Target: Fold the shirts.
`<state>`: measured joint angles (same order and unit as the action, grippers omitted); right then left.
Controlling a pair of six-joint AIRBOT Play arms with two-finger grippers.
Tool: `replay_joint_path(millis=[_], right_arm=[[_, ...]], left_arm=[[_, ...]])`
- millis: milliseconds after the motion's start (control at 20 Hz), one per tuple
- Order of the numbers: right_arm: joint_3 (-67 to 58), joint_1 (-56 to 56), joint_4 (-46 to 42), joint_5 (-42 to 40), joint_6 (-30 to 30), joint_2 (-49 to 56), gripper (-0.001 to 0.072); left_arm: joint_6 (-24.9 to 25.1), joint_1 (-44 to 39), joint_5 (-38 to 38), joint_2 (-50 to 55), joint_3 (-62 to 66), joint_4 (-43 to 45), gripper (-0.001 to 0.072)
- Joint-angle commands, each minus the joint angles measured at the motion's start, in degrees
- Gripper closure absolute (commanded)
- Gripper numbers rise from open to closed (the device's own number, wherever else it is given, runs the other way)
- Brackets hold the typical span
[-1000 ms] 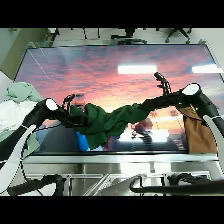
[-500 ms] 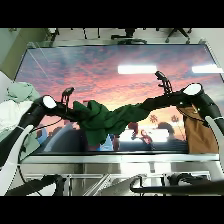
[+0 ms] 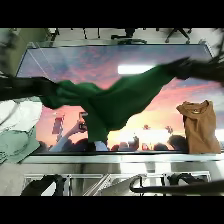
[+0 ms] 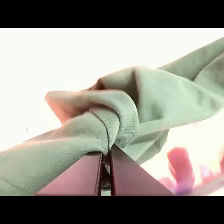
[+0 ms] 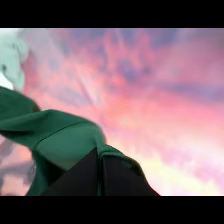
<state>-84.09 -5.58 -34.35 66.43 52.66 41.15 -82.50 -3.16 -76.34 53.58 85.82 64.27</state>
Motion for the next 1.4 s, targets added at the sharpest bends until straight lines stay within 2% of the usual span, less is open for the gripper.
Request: replay_joint_path(millis=[0,300,450,550,700,850,1000,1150,1200,1250,1300,1350], right_arm=[[-10.8,-0.9,0.9,-1.3,-0.4,-6.4,0.0693],[-18.0,-0.9,-2.5,-4.0,-2.1,-13.7,0.0692],[-18.0,-0.9,-4.1,-2.9,-2.1,-11.7,0.0692],[-17.2,-0.9,-4.0,-0.5,-1.6,-6.9,0.0692],[-13.1,-0.9,-0.3,4.1,-1.7,3.0,0.0692],[-5.0,0.5,2.4,5.6,-3.6,14.2,0.0692],[4.5,2.7,2.4,3.6,-6.4,25.6,0.0692],[8.3,3.0,2.5,-0.9,-7.1,36.7,0.0692],[8.3,2.9,2.7,-1.2,-7.1,39.2,0.0692],[8.3,3.0,2.7,-1.5,-7.2,41.0,0.0692],[8.3,3.0,2.6,-1.8,-7.3,41.8,0.0692],[8.3,2.9,2.6,-1.9,-7.9,41.9,0.0692]], left_arm=[[-1.2,2.7,-2.0,-8.6,9.4,0.1,0.0692],[-1.6,8.0,-4.0,-18.0,16.3,0.2,0.0692],[-1.6,8.1,-6.1,-17.3,12.0,-0.1,0.0692],[-1.6,6.8,-6.2,-14.7,6.4,-0.1,0.0692],[-1.5,1.7,-4.8,-7.2,-3.1,0.0,0.0692],[0.2,-3.5,2.5,3.5,-13.2,0.2,0.0692],[2.6,-5.6,10.1,16.8,-21.5,0.1,0.0691],[3.1,-3.6,15.6,30.8,-22.3,-0.3,0.0686],[3.5,-2.2,15.8,34.6,-20.6,-1.4,0.0514],[3.7,-0.7,14.9,38.1,-18.1,-2.9,0.014],[3.7,1.4,13.2,41.0,-14.7,-4.6,0.0006],[3.7,3.4,10.9,43.1,-11.0,-6.1,0.0006]])
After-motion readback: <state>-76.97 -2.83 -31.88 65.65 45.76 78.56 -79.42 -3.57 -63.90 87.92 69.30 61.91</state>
